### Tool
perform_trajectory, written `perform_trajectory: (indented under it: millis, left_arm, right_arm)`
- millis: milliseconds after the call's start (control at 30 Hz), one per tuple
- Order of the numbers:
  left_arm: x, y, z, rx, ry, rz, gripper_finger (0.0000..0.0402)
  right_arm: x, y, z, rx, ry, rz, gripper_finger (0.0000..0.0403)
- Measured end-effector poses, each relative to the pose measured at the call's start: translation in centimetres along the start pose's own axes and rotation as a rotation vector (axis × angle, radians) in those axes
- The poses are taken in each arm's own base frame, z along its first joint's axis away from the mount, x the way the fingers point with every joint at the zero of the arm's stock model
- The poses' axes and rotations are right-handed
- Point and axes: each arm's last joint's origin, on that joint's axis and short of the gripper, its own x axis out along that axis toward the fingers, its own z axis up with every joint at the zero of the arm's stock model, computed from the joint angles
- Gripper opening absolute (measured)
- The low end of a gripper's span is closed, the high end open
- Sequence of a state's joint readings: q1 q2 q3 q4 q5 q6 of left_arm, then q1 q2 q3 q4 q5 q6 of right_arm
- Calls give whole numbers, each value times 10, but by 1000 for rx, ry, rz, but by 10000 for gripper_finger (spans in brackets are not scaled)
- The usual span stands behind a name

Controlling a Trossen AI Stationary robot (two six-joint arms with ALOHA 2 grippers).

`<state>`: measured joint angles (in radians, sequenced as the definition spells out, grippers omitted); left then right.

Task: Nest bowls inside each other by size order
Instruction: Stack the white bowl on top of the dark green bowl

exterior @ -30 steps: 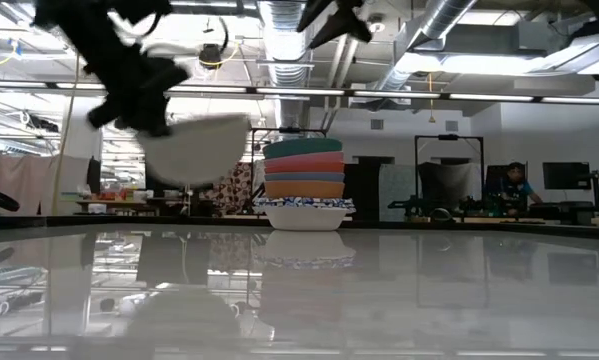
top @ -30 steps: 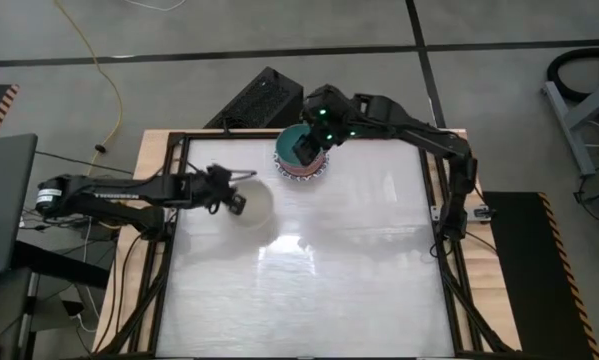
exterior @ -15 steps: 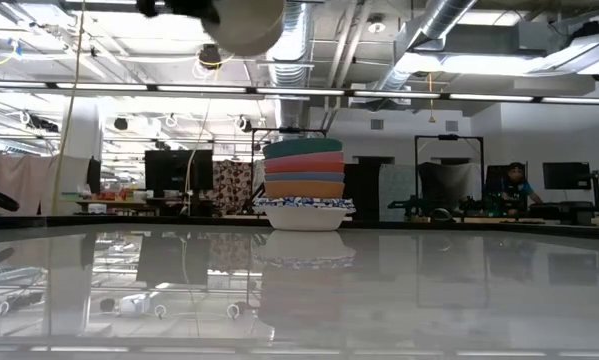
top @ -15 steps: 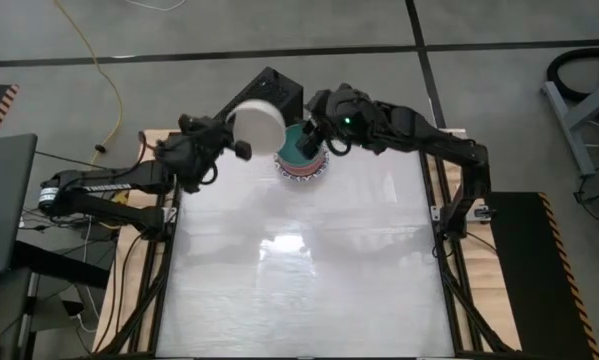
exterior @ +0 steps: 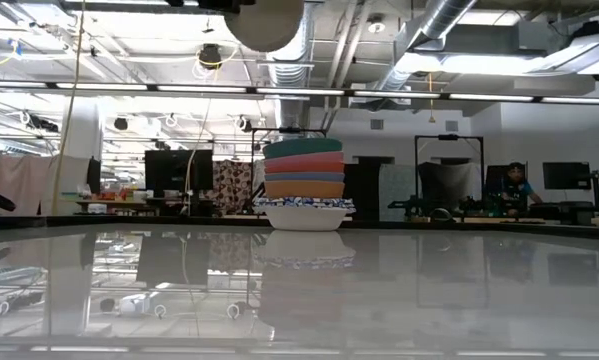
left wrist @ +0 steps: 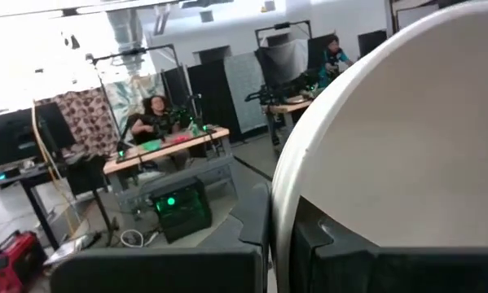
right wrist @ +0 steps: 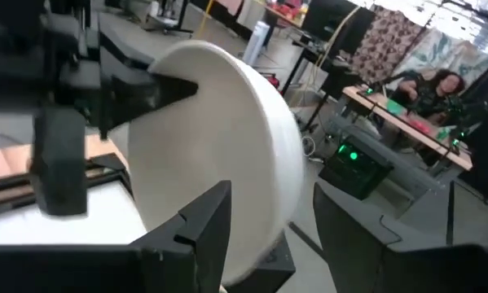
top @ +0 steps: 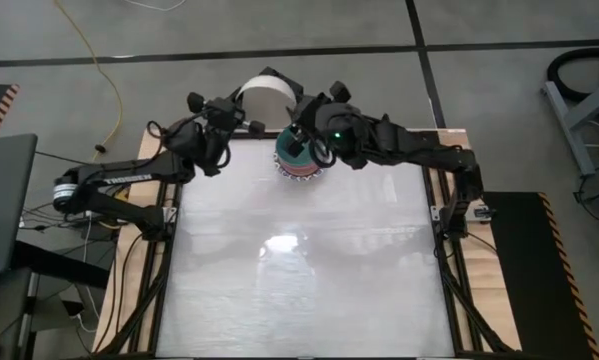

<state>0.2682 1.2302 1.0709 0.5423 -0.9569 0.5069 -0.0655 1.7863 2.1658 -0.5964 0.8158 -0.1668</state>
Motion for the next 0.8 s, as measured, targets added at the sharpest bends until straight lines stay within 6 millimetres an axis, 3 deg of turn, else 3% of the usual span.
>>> perform_trajectory:
  millis: [133,433,600,800]
  left_arm:
    - [8,-2,6,-5,-25,-7,0]
    - [8,1,18,-61,-119,-67,0]
    - [8,-3,17,-60,-147,-134,0]
    - [8,-5,16,-62,-144,-165,9]
  right_arm:
    - [6,-3,-2,35,9,-18,195]
    - [26,-21,-10,166,42,-74,184]
    - [30,-26,-11,202,44,-44,138]
    - [33,-30,-14,236,68,-70,38]
